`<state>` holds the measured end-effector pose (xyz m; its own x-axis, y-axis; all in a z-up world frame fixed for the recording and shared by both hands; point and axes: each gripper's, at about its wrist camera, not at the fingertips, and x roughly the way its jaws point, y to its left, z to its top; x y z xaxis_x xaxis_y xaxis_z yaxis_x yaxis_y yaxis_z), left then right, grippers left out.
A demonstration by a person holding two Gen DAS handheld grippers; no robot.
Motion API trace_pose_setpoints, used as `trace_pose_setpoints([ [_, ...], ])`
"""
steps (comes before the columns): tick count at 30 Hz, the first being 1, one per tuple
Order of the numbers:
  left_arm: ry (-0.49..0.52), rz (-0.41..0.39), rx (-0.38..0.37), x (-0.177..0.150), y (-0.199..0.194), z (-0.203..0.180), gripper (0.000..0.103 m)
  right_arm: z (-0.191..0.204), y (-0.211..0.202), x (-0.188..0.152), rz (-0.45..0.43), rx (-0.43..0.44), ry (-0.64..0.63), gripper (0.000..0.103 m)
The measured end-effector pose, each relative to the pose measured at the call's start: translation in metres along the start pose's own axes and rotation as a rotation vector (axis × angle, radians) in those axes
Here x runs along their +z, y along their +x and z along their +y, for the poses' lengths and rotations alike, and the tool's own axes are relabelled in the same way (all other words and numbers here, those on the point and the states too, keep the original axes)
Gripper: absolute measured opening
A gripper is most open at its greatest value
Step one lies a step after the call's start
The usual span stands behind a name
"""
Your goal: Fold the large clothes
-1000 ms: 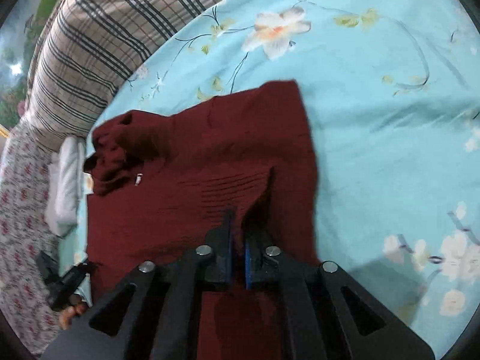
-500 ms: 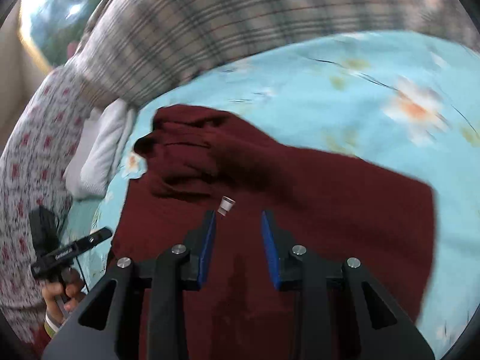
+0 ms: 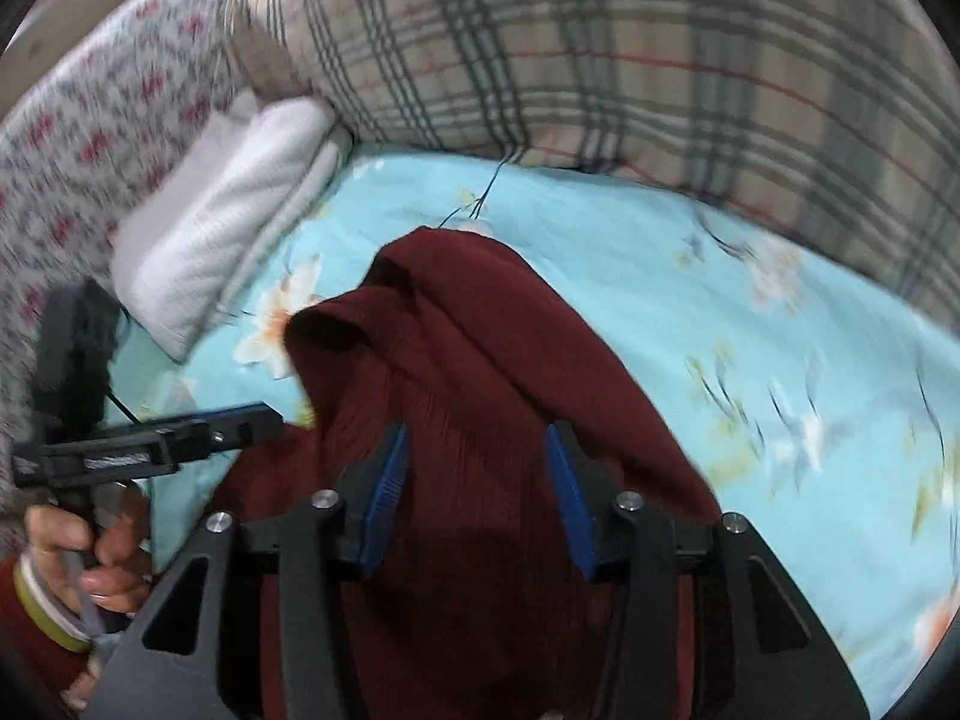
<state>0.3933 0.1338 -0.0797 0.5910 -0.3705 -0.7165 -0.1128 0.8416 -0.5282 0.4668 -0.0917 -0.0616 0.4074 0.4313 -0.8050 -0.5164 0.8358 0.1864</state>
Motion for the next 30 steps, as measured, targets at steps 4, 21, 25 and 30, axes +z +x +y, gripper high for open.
trace_pose_setpoints([
  [4, 0.015, 0.007, 0.012, 0.013, 0.019, 0.000, 0.047, -0.008, 0.038, 0.009, 0.050, -0.114, -0.061, 0.048],
  [21, 0.301, 0.012, 0.163, 0.030, 0.080, -0.079, 0.046, -0.099, -0.105, -0.012, -0.225, -0.015, 0.234, 0.002],
  [25, 0.315, 0.019, 0.194, 0.030, 0.081, -0.086, 0.045, -0.117, -0.111, -0.022, -0.221, 0.001, 0.281, 0.001],
  [30, 0.272, -0.033, 0.162, 0.031, 0.053, -0.073, 0.051, -0.113, -0.081, -0.013, -0.147, 0.021, 0.283, 0.049],
])
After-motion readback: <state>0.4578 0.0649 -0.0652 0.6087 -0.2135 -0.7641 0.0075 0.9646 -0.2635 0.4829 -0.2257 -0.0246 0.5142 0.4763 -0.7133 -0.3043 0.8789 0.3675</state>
